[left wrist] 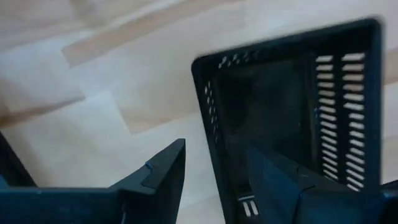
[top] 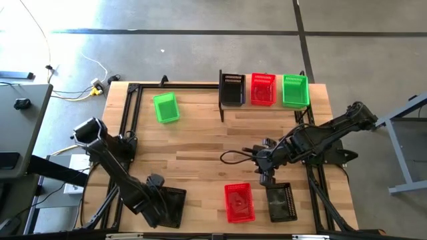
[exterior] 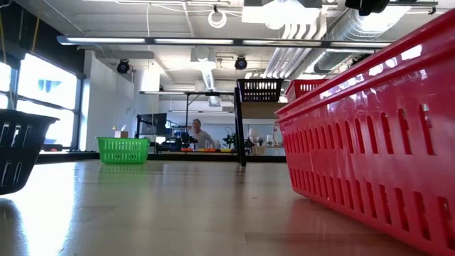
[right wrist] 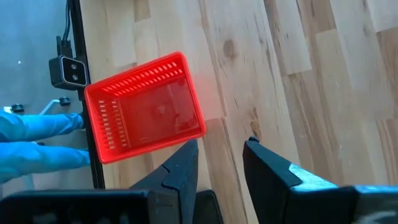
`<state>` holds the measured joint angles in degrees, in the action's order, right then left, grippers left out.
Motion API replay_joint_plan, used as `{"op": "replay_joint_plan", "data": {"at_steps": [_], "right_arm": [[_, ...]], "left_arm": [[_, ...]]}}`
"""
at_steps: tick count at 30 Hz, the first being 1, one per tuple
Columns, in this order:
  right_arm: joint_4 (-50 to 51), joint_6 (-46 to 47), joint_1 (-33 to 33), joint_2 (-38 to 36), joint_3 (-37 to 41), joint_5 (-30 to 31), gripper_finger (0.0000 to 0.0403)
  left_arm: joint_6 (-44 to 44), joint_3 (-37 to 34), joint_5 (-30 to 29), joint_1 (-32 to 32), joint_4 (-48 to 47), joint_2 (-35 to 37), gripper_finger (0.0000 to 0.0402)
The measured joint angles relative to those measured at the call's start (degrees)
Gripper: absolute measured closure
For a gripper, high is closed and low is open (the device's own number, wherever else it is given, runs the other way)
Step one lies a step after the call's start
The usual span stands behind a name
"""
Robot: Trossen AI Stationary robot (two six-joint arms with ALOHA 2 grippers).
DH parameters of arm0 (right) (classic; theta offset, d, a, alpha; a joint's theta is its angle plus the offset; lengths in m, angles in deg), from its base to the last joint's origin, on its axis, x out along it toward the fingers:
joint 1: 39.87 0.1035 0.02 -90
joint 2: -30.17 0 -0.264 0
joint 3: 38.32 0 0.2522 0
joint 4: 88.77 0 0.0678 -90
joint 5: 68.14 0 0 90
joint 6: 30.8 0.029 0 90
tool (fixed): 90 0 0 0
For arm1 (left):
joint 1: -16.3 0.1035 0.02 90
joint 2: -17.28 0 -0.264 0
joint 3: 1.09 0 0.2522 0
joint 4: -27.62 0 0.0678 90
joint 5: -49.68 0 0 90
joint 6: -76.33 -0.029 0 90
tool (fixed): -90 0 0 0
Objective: Stack baskets on shelf by color
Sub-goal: Stack the left black bin on top of the black bin on the shelf
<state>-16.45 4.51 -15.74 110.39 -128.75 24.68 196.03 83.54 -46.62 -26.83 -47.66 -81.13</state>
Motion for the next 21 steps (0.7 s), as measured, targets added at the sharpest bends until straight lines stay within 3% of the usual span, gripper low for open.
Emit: {"op": "replay_joint_plan", "data": {"at_steps": [21], "right_arm": [[0.29,-3.04,0.02,0.0,0.0,-0.52,0.0291]], "left_arm": [[7.2,0.02,3.57,0.05,6.06,-7.12,0.0251]]}}
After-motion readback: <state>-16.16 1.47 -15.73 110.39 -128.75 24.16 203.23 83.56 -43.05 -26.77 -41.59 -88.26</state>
